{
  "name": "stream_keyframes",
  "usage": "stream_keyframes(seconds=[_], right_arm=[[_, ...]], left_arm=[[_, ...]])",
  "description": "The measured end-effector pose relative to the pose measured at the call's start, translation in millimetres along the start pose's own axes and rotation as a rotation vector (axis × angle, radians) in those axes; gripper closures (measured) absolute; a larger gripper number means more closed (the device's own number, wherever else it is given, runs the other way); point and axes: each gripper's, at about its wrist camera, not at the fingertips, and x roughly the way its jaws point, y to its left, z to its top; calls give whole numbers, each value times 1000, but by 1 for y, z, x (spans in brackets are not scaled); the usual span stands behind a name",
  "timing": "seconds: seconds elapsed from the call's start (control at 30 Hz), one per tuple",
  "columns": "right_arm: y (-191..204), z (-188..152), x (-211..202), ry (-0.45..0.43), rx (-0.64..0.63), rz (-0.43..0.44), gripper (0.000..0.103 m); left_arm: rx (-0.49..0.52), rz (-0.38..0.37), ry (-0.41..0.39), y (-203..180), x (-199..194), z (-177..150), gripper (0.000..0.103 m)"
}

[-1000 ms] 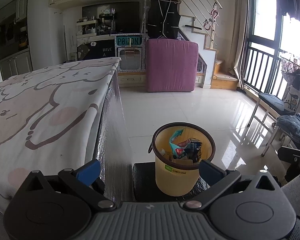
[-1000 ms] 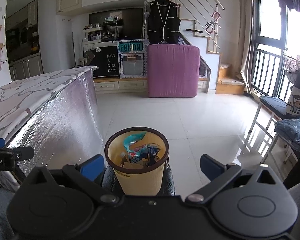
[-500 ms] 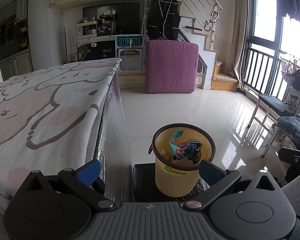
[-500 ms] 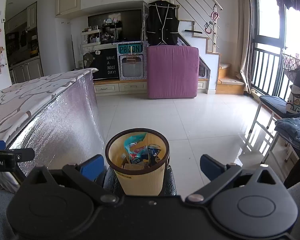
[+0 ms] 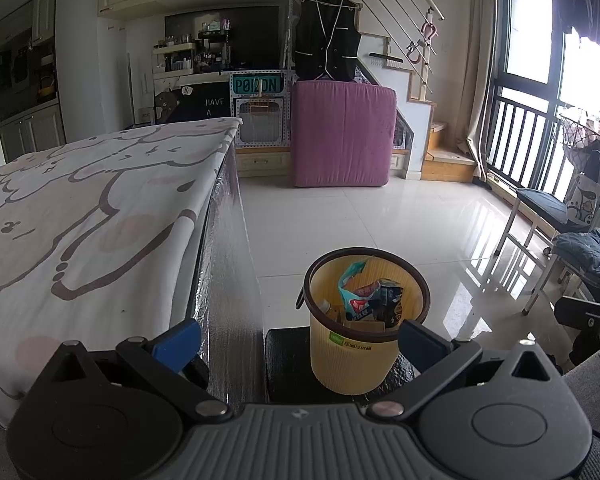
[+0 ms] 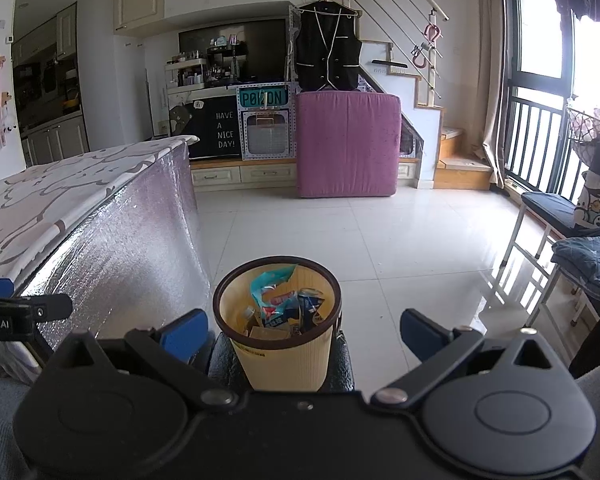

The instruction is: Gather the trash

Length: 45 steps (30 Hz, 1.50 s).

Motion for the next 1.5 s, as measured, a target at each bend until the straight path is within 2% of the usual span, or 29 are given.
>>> stream_keyframes(seconds=[1.5], right_arm=[[-3,0,-1,2,5,0,0]], left_arm=[[5,2,-7,-3,-2,0,0]])
